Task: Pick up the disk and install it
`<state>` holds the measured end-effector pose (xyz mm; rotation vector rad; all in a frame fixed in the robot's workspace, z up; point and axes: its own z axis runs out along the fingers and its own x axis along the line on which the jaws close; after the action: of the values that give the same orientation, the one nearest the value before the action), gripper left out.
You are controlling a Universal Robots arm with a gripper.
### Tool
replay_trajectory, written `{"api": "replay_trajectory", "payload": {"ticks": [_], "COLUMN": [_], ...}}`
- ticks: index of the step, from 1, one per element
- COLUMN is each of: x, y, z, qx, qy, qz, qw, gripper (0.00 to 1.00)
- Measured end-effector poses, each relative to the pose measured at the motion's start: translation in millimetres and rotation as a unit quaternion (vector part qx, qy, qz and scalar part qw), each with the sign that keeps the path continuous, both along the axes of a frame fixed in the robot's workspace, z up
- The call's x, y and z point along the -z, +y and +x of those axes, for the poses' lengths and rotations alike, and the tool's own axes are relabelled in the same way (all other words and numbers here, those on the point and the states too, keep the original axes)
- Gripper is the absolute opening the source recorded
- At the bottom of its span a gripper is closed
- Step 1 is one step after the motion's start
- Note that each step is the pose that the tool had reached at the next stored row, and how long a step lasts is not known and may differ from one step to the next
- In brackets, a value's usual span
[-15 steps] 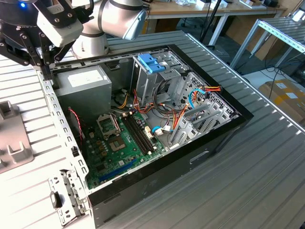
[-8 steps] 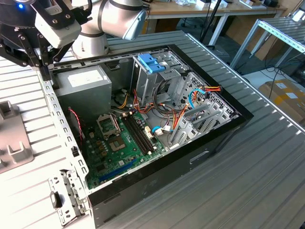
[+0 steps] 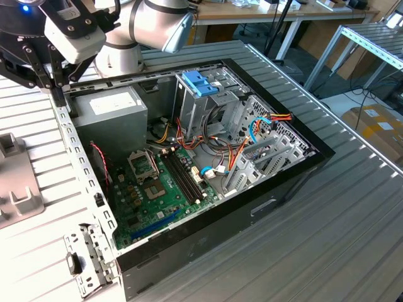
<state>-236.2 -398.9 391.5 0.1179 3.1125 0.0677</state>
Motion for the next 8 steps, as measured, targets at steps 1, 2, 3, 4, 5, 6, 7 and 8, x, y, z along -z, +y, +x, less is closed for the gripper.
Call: {"api": "replay_trajectory", "payload": {"ticks": [1,2,3,4,5,6,7,8], "x": [0.0,0.0,0.0,0.0,0.0,0.0,0.0,0.0], "y": [0.0,0.0,0.0,0.0,0.0,0.0,0.0,0.0], "z": [-0.2,-0.5,-0.8,-0.9,-1.1,-1.3,-1.5,-1.8], "qx": [0.0,0.0,0.0,0.0,0.0,0.0,0.0,0.0], "qy": [0.0,0.0001,0.0,0.0,0.0,0.0,0.0,0.0], "qz": [0.0,0.0,0.0,0.0,0.0,0.0,0.0,0.0], "qw": [1.0,1.0,1.0,1.0,1.0,1.0,1.0,1.0], "gripper": [0.11,0.11,0.11,0.11,0.11,0.11,0.11,0.11]}}
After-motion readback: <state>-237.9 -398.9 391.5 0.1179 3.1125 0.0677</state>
